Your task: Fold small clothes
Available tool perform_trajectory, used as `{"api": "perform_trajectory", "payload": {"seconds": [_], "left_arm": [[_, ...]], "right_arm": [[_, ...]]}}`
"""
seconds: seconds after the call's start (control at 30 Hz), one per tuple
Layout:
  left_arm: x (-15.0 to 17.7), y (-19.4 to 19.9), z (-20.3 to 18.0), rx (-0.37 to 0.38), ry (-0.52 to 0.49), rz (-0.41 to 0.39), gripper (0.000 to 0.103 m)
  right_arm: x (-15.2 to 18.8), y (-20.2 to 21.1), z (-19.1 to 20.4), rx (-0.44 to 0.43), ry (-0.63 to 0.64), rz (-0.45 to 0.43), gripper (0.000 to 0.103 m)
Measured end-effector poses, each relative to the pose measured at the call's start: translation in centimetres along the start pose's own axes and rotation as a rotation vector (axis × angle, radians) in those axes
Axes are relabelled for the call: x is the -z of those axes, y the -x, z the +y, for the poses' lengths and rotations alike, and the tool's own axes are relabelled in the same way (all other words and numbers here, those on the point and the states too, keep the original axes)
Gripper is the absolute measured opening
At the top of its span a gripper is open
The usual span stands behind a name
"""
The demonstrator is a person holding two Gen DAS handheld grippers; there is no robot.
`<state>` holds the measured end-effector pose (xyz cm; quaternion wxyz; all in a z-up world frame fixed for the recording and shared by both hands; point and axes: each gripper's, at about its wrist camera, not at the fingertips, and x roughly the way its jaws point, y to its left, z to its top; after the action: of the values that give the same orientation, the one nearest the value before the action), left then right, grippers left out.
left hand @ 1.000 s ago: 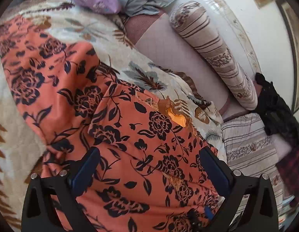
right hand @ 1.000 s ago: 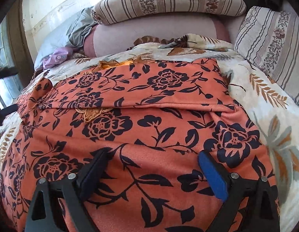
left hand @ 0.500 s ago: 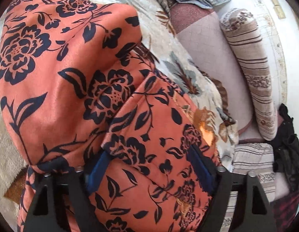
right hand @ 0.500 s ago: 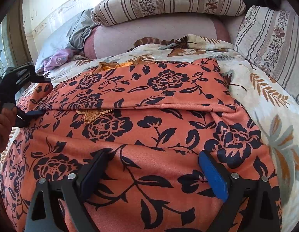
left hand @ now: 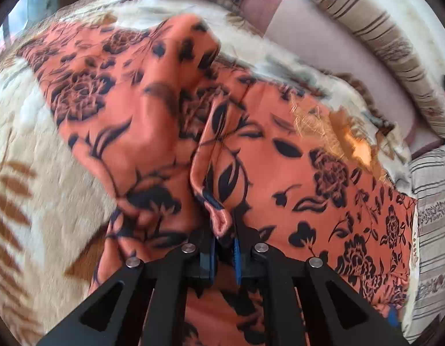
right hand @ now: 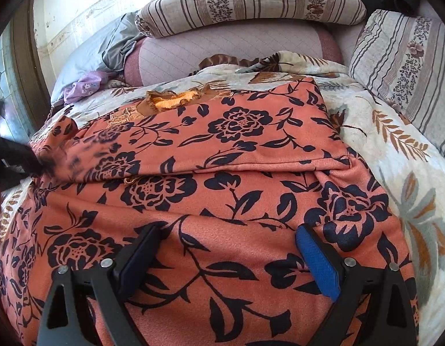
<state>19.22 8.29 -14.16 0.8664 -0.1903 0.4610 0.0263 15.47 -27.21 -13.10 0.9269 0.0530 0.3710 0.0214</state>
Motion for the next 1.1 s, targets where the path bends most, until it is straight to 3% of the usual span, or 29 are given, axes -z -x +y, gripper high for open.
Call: {"api": "perform_trajectory", "payload": {"seconds": [0.07, 0.13, 0.2, 0.27, 0.37, 0.5, 0.57, 0.73, 0.9, 0.93, 0.97, 1.0, 1.03, 1.1], "left_arm": [[-0.4, 1.4, -0.4, -0.004, -0.031, 0.027, 0.020], [-0.9, 3.6, 0.8, 0.090, 0.034, 0.012, 0.034], [-1.7, 6.3, 3.0, 0.162, 0.098, -0.052, 0.073], [-2.1, 9.1, 6.4, 0.180, 0.193, -0.143, 0.085], [-4.0, 10.9, 13.1, 0.214, 0.370, -0.197, 0.086], [-7.1, 8.9, 22.1, 0.257, 0.672, -0.213, 0.085], [-8.5, 7.5, 25.8, 0.259, 0.776, -0.209, 0.084], [-13.3, 3.7, 29.8, 0.229, 0.853, -0.255, 0.084], [-16.7, 1.1, 31.2, 0.170, 0.810, -0.277, 0.084], [-17.3, 0.7, 31.2, 0.142, 0.792, -0.274, 0.082], [-18.0, -0.3, 31.0, 0.100, 0.777, -0.261, 0.061], [-18.5, -0.7, 31.1, 0.026, 0.750, -0.223, 0.020], [-18.8, -1.3, 31.3, -0.048, 0.720, -0.181, 0.006], [-19.2, -1.1, 31.1, -0.068, 0.680, -0.177, 0.007]], "right_arm": [[0.0, 0.1, -0.1, -0.007, -0.005, -0.003, 0.097], [0.0, 0.0, -0.1, -0.005, -0.004, -0.002, 0.097], [0.1, 0.0, 0.0, 0.001, 0.001, -0.003, 0.097], [0.1, 0.0, -0.1, -0.003, -0.002, -0.004, 0.097], [0.1, 0.0, 0.0, 0.000, 0.000, -0.003, 0.097], [0.1, 0.0, 0.0, 0.006, 0.005, -0.003, 0.097], [0.1, 0.0, 0.1, 0.006, 0.004, -0.003, 0.097], [0.1, -0.1, 0.1, 0.012, 0.009, -0.002, 0.097], [0.2, -0.3, 0.4, 0.025, 0.019, 0.000, 0.098], [0.2, -0.3, 0.4, 0.026, 0.020, 0.000, 0.098], [0.2, -0.4, 0.4, 0.027, 0.021, 0.000, 0.098], [0.2, -0.4, 0.4, 0.028, 0.022, 0.001, 0.098], [0.2, -0.4, 0.4, 0.028, 0.023, 0.001, 0.098], [0.2, -0.4, 0.4, 0.028, 0.022, 0.000, 0.098]]}}
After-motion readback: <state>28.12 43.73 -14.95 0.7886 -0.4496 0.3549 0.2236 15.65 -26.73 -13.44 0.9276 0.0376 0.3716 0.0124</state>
